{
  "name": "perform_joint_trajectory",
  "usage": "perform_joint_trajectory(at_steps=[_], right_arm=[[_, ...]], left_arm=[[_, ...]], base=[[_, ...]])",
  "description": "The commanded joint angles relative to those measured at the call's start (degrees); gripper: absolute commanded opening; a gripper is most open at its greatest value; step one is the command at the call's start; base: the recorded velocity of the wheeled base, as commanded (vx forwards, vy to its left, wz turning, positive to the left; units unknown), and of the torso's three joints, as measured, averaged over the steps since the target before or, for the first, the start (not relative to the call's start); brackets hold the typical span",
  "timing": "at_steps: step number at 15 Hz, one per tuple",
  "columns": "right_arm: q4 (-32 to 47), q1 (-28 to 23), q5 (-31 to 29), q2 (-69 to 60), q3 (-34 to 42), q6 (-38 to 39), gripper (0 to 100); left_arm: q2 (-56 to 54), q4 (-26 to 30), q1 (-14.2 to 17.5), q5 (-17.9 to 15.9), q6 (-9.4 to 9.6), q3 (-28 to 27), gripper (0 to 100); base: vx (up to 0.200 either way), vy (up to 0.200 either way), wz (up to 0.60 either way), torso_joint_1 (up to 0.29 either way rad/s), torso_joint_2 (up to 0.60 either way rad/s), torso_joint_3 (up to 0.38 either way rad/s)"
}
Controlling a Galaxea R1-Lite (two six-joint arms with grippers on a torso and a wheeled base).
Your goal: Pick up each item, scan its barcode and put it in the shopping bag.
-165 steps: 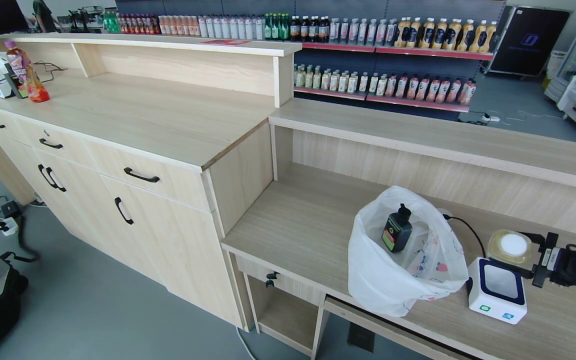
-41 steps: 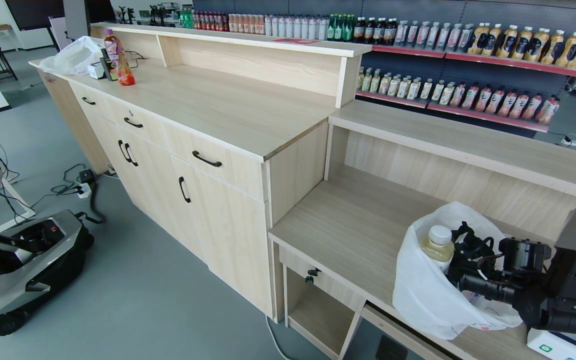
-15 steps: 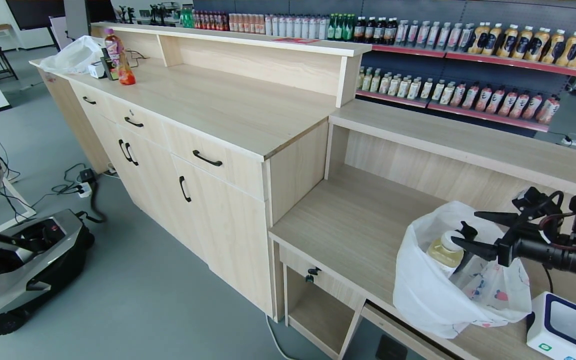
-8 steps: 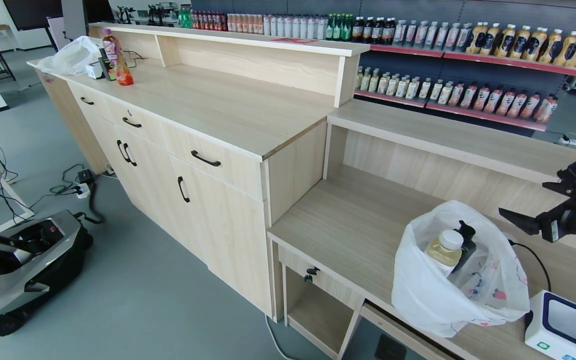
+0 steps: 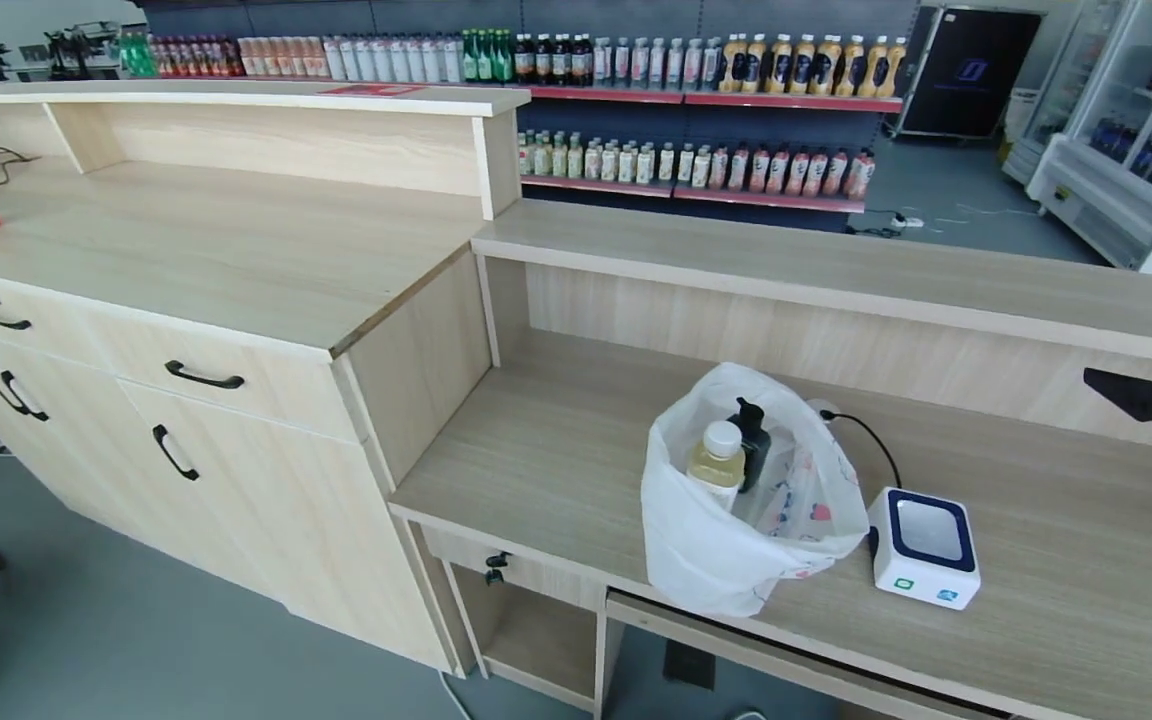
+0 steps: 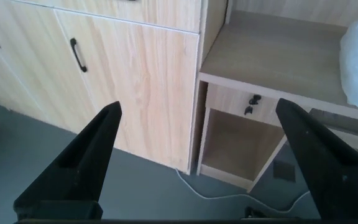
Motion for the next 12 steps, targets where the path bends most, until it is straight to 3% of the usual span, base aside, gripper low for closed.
perform_joint_trajectory(at_steps=[1,4,5,8,12], right_arm=[[9.5,0.3,-0.6,-10.9,0.1,3.0,100],[18.9,2.9,-7.5,-19.4,0.5,8.2,100],[19.0,3.3,-7.2,-21.9,2.0,9.2,100],[14.3,4.5,-6.0,-29.2,11.5,15.4,100],[10.7,12.8,-6.2,-48.1,28.7,17.9,100]], left_arm=[[0.0,0.0,0.0,0.0,0.00,0.0,100],[0.0,0.0,0.0,0.0,0.00,0.0,100],[0.0,0.0,0.0,0.0,0.00,0.0,100],[0.0,0.0,0.0,0.0,0.00,0.0,100],[0.0,0.0,0.0,0.0,0.00,0.0,100]], base=[[0.000,0.000,-0.60,0.002,0.00,-0.007],[0.000,0.000,-0.60,0.005,0.00,0.002],[0.000,0.000,-0.60,0.002,0.01,0.007],[0.000,0.000,0.00,0.000,0.00,0.000],[0.000,0.000,0.00,0.000,0.00,0.000]])
